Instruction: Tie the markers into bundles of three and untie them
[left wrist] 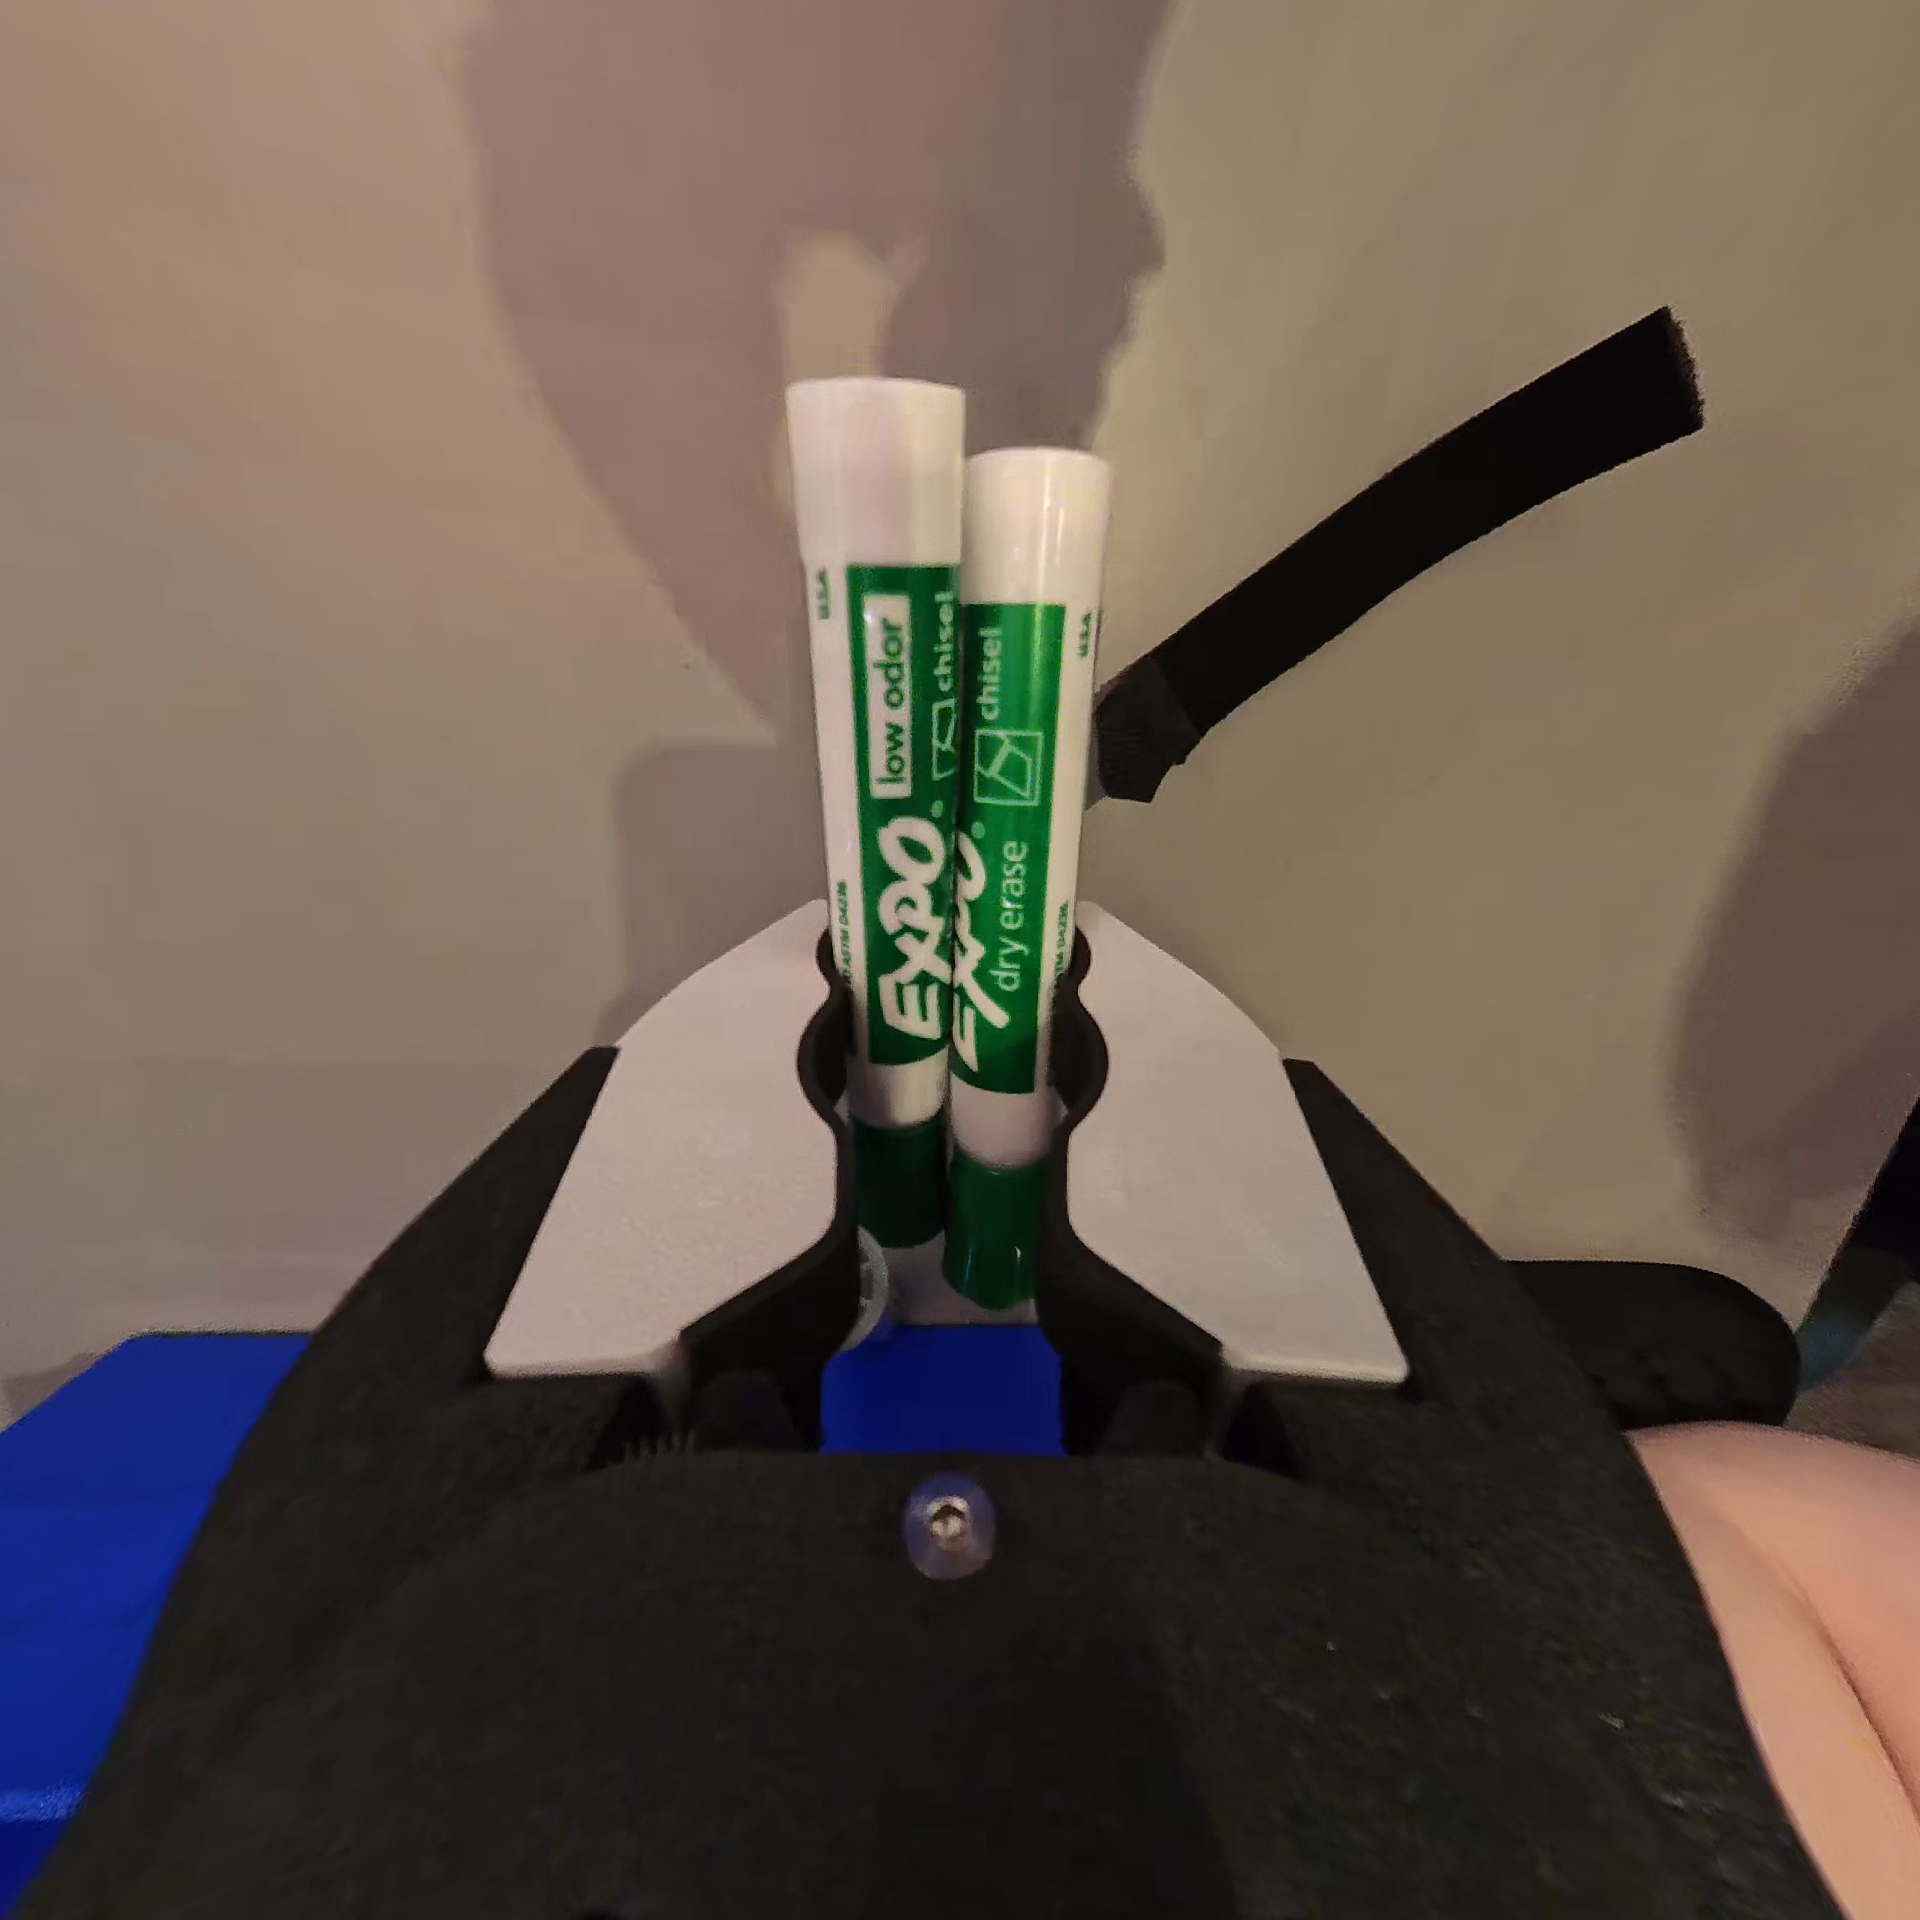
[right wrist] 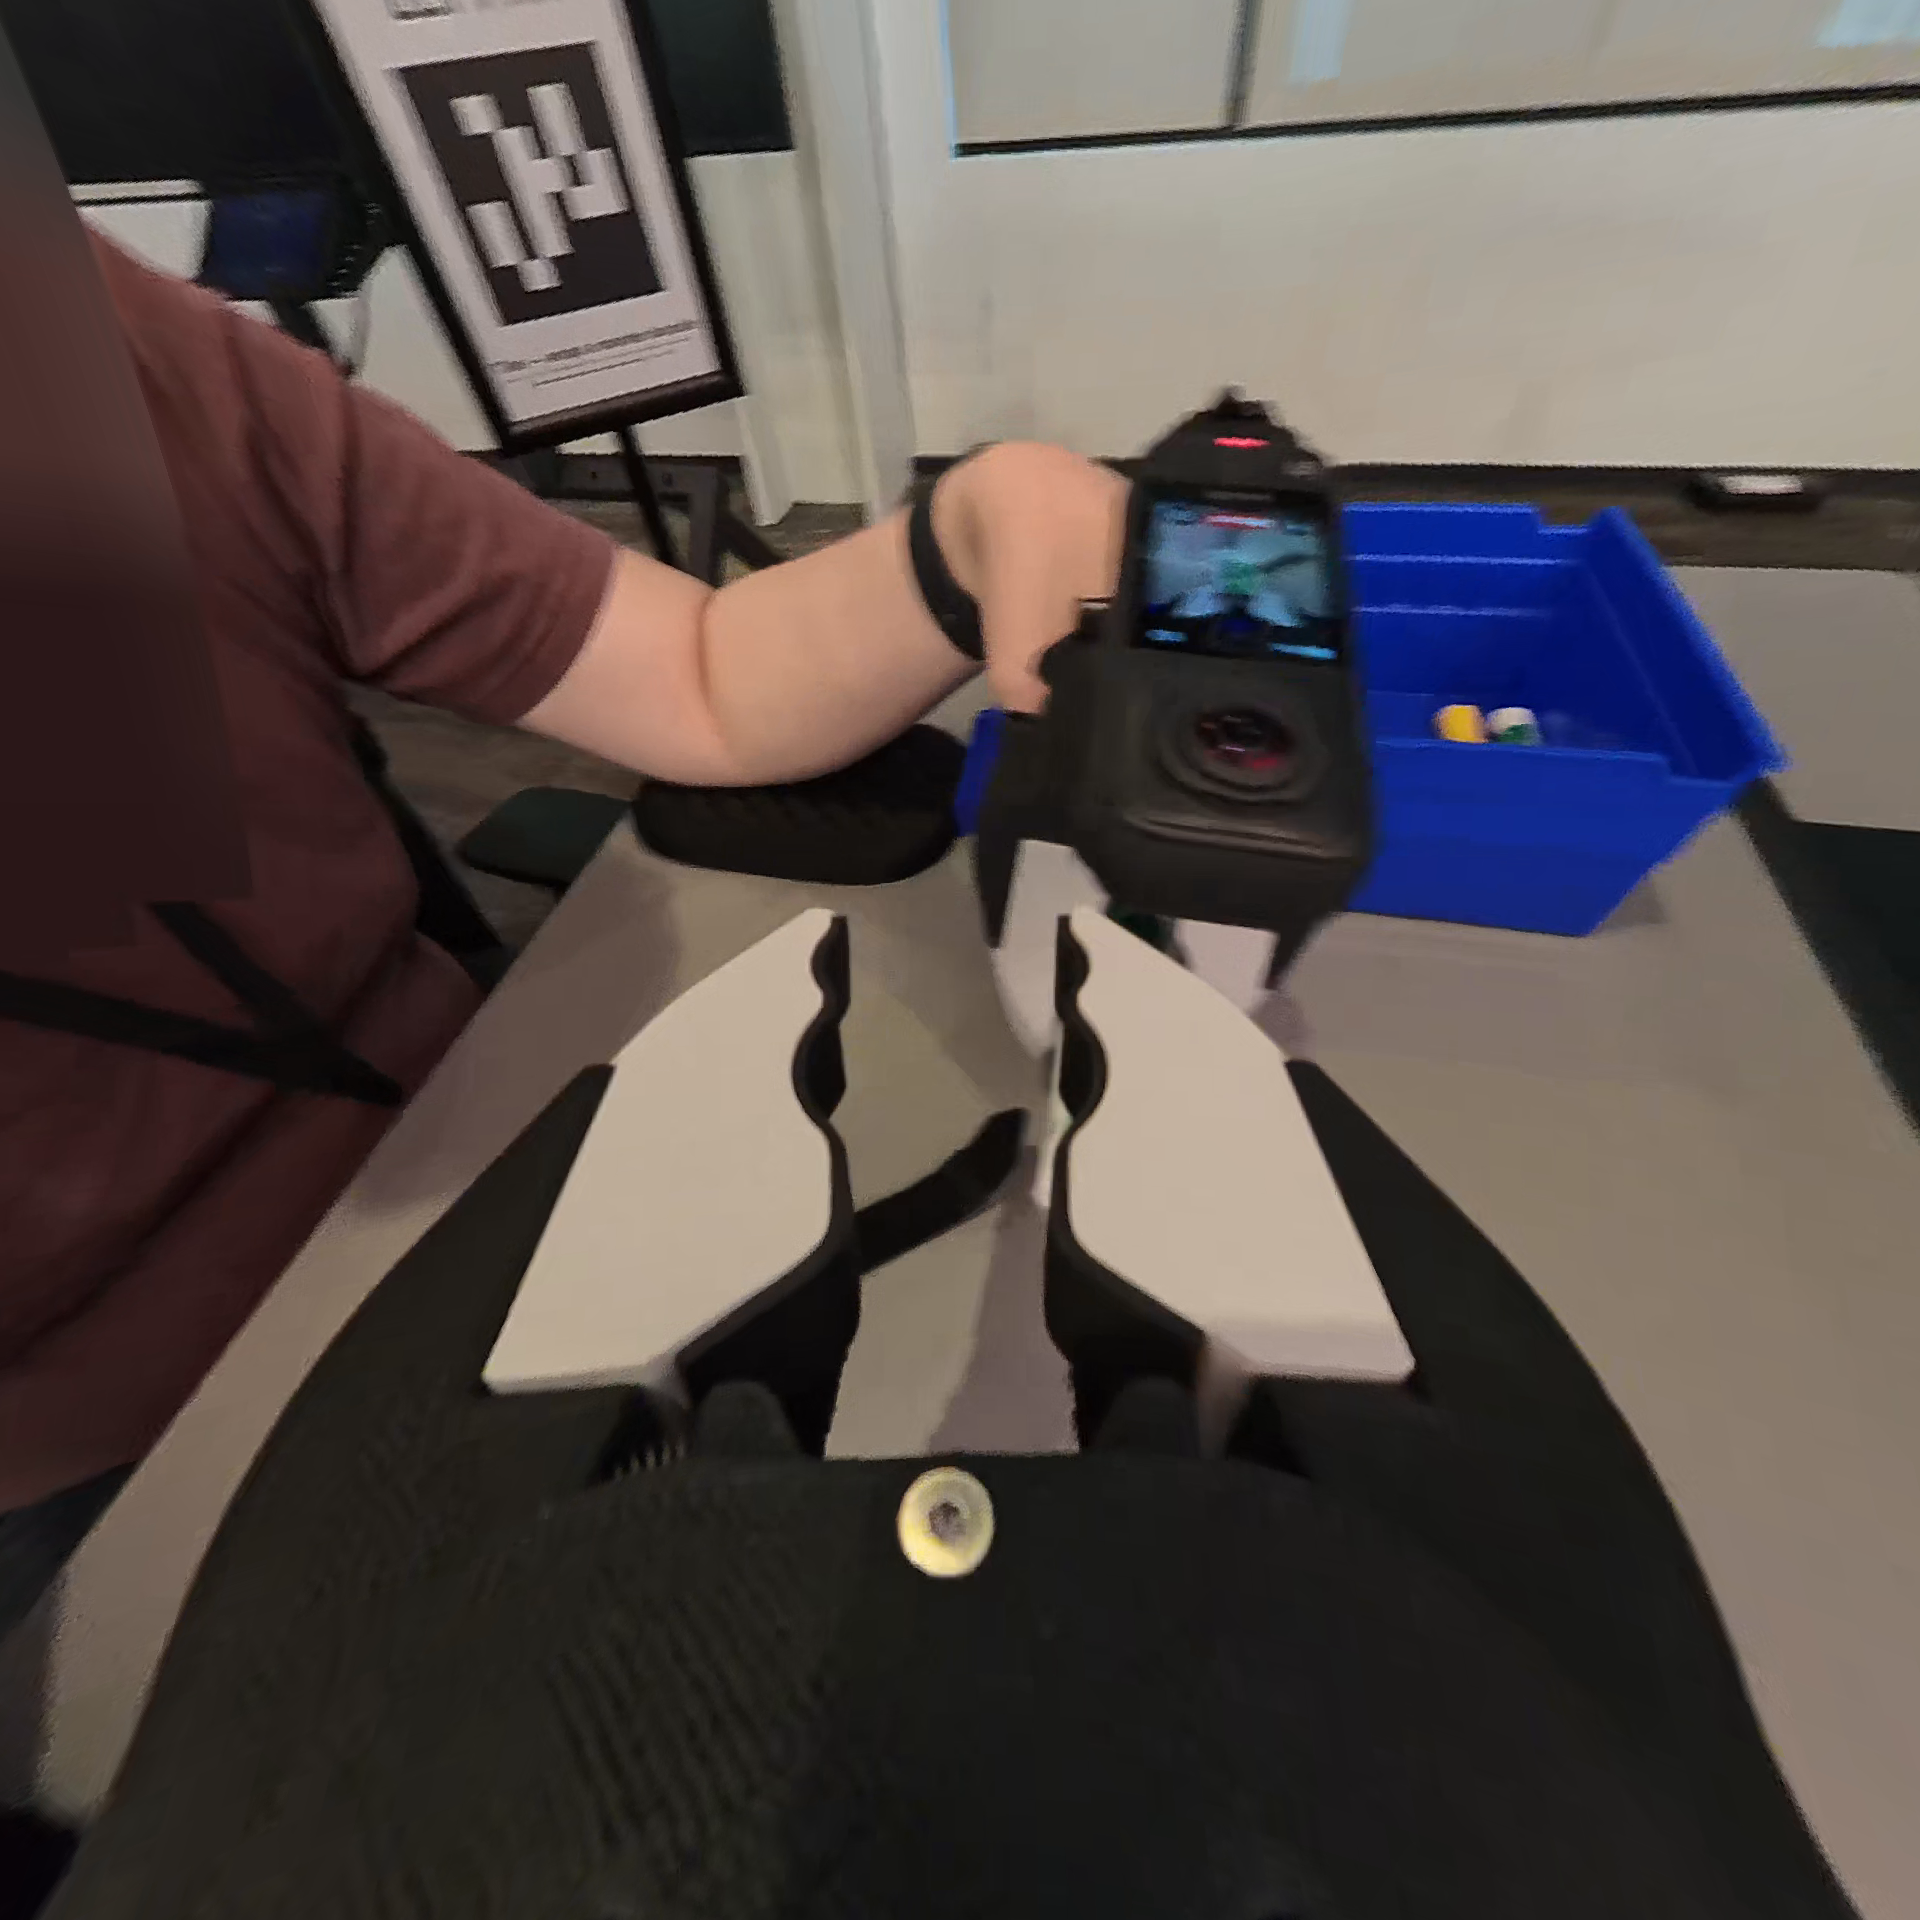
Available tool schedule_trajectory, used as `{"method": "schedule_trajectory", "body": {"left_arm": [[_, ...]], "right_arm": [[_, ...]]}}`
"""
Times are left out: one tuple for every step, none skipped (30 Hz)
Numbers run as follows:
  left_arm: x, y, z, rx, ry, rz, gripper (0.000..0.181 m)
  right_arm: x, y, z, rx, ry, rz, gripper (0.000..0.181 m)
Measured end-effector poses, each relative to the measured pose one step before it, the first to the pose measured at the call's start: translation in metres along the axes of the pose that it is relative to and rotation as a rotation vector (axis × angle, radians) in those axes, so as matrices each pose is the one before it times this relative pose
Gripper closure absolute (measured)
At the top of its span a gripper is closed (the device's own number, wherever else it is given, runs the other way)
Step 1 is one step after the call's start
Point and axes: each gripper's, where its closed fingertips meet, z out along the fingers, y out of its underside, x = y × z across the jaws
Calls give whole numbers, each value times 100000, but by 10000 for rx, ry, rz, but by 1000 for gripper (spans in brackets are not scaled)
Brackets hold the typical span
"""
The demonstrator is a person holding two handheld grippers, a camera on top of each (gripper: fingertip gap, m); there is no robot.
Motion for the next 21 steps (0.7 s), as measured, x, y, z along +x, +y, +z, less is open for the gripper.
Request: {"method": "schedule_trajectory", "body": {"left_arm": [[108,67,93,-6,142,-76,145],[-52,72,94,6,8,14,144],[-57,48,48,28,3,38,144],[53,29,-19,38,78,-26,144],[43,-11,-105,52,47,-24,145],[1,-85,-184,99,-24,24,145],[-26,-101,-220,105,-47,36,145],[-91,-130,-243,117,-88,22,145],[-19,-103,-230,96,-31,-24,145],[1,-55,-198,72,-23,-3,145],[-85,-78,-176,82,-93,46,145],[-45,-76,-152,72,-47,19,145],[-55,-99,-155,78,-46,9,145],[-132,-194,-167,118,-97,17,145],[-235,-323,-196,184,-147,4,145],[-200,-430,-240,246,-113,-44,145],[-116,-491,-276,273,-49,-56,145],[-12,-454,-302,273,-6,-41,145],[58,-299,-293,182,10,-12,144],[-108,-200,-313,126,-138,29,144],[-120,-58,-303,42,-140,-18,145]], "right_arm": [[-1028,63,173,-175,-516,8,142],[-648,297,184,-398,-226,26,142],[-244,680,89,-685,75,60,142],[-309,836,31,-766,71,22,142],[-605,751,27,-619,-108,-48,142],[-795,542,59,-429,-238,-93,142],[-773,372,106,-306,-265,-81,143],[-572,245,159,-242,-186,-65,142],[-398,93,207,-172,-119,-75,142],[-330,9,253,-138,-107,-94,142],[-245,-51,279,-125,-61,-133,142],[-194,-77,314,-107,-45,-146,142],[-241,-80,336,-109,-88,-99,142],[-294,-27,364,-144,-144,-40,142],[-306,14,387,-184,-136,-30,142],[-270,-24,418,-193,-90,-68,142],[-291,-89,490,-191,-103,-99,142],[-378,-212,568,-150,-166,-145,143],[-335,-348,682,-86,-182,-205,143],[-183,-324,785,-95,-152,-223,144],[-29,-261,868,-119,-121,-225,146]]}}
